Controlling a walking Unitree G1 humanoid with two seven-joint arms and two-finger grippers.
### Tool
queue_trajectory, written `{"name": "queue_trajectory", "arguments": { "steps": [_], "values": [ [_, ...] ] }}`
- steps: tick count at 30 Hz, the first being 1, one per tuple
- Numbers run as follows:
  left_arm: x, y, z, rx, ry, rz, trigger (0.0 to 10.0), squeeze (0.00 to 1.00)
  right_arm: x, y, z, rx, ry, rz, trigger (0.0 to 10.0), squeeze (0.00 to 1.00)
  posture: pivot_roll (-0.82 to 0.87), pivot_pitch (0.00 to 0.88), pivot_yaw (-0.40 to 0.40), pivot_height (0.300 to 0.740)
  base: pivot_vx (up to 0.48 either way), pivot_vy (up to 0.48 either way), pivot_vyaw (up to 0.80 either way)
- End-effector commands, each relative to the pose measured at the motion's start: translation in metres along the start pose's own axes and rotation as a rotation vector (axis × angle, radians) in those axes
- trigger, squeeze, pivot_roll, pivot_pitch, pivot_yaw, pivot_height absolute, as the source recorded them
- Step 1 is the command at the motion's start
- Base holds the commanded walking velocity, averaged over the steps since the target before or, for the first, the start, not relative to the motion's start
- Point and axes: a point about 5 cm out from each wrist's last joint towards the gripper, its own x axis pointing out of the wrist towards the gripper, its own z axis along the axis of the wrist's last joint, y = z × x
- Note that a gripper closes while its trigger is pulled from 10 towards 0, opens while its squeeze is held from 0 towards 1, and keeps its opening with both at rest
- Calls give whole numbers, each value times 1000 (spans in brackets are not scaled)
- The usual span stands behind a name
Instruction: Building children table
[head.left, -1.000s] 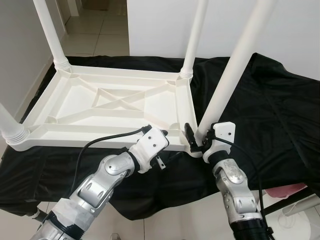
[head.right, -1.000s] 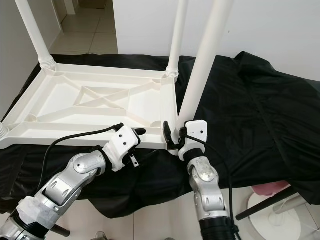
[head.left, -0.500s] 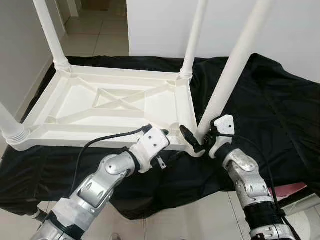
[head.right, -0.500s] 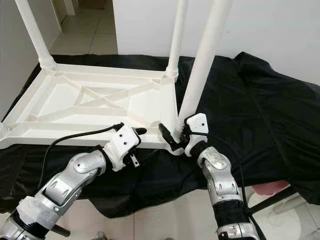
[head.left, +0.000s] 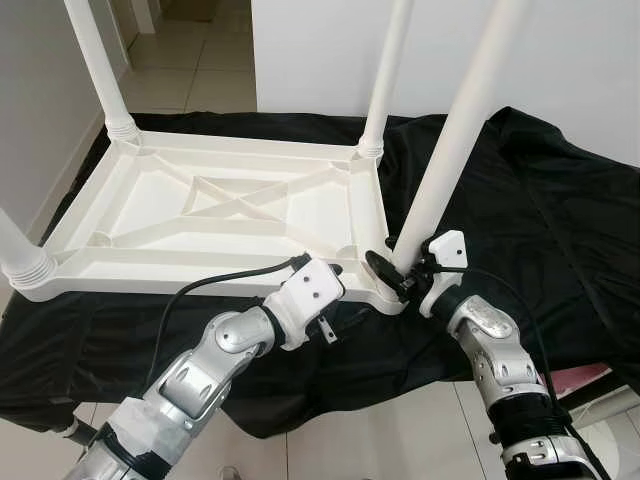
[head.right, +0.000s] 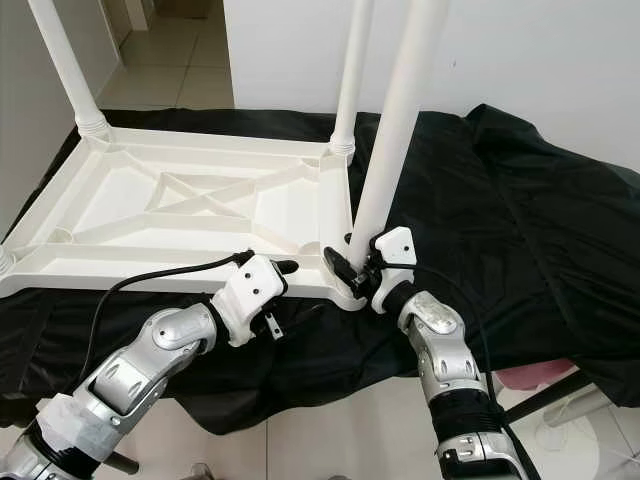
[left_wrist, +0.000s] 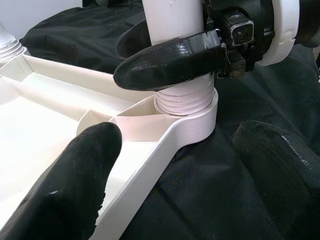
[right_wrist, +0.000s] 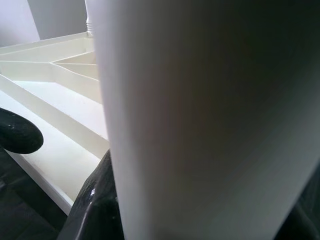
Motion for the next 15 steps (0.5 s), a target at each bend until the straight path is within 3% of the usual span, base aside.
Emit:
{"name": "queue_trajectory", "arguments": {
  "steps": [1, 2, 9, 15],
  "values": [
    [0, -7, 0, 8, 7, -100, 10000, 0, 0, 1, -6, 4, 24, 11, 2588, 0, 15, 52, -64, 740, 0, 0, 0],
    [0, -6, 0, 7, 7, -97, 10000, 0, 0, 0, -6, 4, 22, 3, 10000, 0, 13, 57, -66, 740, 0, 0, 0],
    [0, -6, 1, 4, 6, -93, 10000, 0, 1, -4, -9, -20, 54, -81, 10000, 0, 8, 59, -68, 740, 0, 0, 0],
    [0, -5, 1, 2, 8, -86, 10000, 0, -1, -8, -15, -2, 98, -277, 10000, 0, 5, 64, -71, 740, 0, 0, 0]
  ]
}}
